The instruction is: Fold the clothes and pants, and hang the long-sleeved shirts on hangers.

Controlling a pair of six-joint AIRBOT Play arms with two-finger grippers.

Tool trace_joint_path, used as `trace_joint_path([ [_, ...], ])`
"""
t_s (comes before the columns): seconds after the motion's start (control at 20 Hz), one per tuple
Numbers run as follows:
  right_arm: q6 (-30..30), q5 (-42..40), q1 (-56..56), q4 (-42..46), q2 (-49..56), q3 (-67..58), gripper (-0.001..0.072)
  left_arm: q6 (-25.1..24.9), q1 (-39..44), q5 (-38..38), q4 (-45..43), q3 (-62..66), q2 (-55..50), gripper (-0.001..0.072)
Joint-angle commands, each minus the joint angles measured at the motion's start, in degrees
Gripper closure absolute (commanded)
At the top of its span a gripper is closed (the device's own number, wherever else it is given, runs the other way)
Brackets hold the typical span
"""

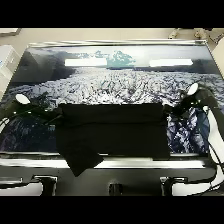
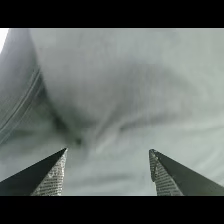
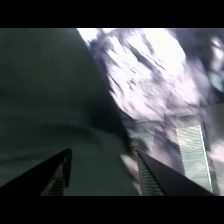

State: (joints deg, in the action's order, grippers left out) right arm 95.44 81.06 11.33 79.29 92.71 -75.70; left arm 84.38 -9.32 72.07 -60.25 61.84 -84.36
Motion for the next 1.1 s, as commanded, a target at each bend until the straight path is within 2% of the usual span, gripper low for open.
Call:
trace_joint_path([
  [0.0, -1.4, 7.7, 6.9, 0.2, -2.1, -1.0, 0.0207, -1.6, -3.9, 10.3, -1.9, 0.6, 3.7, 0.0135],
  [0.1, -1.5, 10.8, 11.2, 0.1, -3.1, -0.4, 0.0207, -2.5, -4.6, 10.7, -3.5, -6.4, 9.6, 0.0135],
  [0.2, -2.8, 10.7, 12.5, -0.2, -4.5, 2.1, 0.0207, -2.5, -4.5, 7.3, -3.2, -17.4, 15.0, 0.0135],
  [0.3, -4.9, 9.4, 12.3, -1.3, -5.7, 5.0, 0.0204, -2.9, -4.5, 4.3, -1.1, -27.5, 18.8, 0.0145],
  [0.4, -5.1, 8.7, 12.3, -2.4, -6.3, 7.2, 0.0205, -5.6, -4.5, 3.3, 2.4, -33.3, 20.8, 0.0146],
  [0.9, -6.6, 8.8, 12.3, -2.6, -6.3, 9.7, 0.021, -6.2, -0.4, 0.7, 2.7, -36.2, 21.0, 0.0146],
  [0.95, -6.6, 9.1, 12.3, -2.6, -6.3, 9.7, 0.0211, -6.2, -0.4, 1.0, 1.7, -35.5, 21.0, 0.0177],
  [1.05, -6.6, 9.9, 12.3, -2.6, -6.3, 9.7, 0.0215, -6.2, -0.4, 3.1, -0.2, -33.4, 21.0, 0.0188],
])
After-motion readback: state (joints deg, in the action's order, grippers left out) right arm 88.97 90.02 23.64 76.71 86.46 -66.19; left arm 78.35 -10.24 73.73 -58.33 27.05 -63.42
